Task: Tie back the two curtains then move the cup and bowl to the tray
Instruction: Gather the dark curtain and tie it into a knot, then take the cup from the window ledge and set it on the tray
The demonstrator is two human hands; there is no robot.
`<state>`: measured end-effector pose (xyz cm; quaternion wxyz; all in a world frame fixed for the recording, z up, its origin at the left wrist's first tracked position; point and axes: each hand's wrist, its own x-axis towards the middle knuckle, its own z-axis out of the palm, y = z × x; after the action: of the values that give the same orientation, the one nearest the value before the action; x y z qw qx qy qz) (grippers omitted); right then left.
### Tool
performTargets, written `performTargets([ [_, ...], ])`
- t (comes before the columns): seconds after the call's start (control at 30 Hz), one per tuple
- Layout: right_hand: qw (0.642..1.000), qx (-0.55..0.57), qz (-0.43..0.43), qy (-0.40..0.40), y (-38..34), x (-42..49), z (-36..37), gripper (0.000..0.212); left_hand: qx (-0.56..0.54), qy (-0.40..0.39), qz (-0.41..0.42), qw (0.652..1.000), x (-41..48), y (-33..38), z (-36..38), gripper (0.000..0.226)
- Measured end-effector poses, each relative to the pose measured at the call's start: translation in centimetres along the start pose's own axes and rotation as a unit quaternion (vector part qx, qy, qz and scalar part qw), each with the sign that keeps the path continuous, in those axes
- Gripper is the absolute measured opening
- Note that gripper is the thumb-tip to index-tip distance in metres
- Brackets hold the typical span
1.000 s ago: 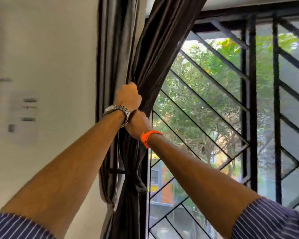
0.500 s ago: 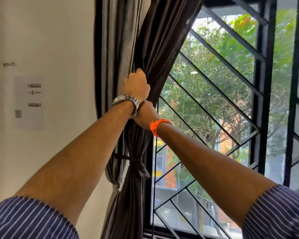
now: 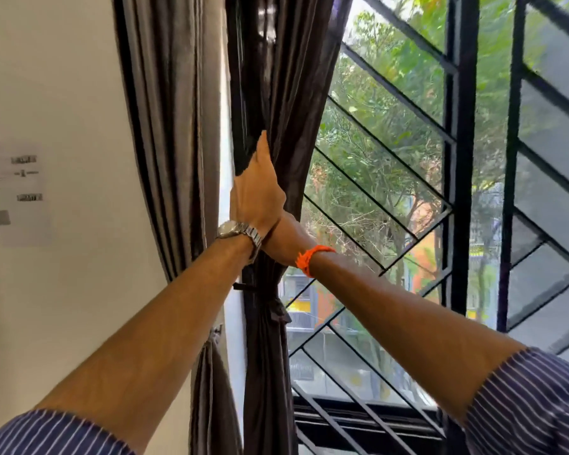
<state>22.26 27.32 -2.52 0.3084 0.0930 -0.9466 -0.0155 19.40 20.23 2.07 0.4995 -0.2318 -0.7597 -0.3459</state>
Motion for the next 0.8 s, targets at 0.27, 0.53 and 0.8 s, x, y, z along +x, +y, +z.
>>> performTargets([
  [0.27,0.959,0.270,0.044,0.081,4.5,-3.9,3.5,0.040,-0.052,0.021,0.099,0.993,-4.2,2.5,3.6,0.089],
  [0.53,0.942,0.287,-0.032,0.168,10.1,-12.4,2.8,0.041,0.201,-0.022,0.363,0.909,-8.1,8.2,5.2,0.053],
  [0.8,0.975,0.129,0.035,0.178,20.2,-20.9,2.2,0.066,0.180,-0.117,0.390,0.895,-12.5,17.3,10.2,0.061],
])
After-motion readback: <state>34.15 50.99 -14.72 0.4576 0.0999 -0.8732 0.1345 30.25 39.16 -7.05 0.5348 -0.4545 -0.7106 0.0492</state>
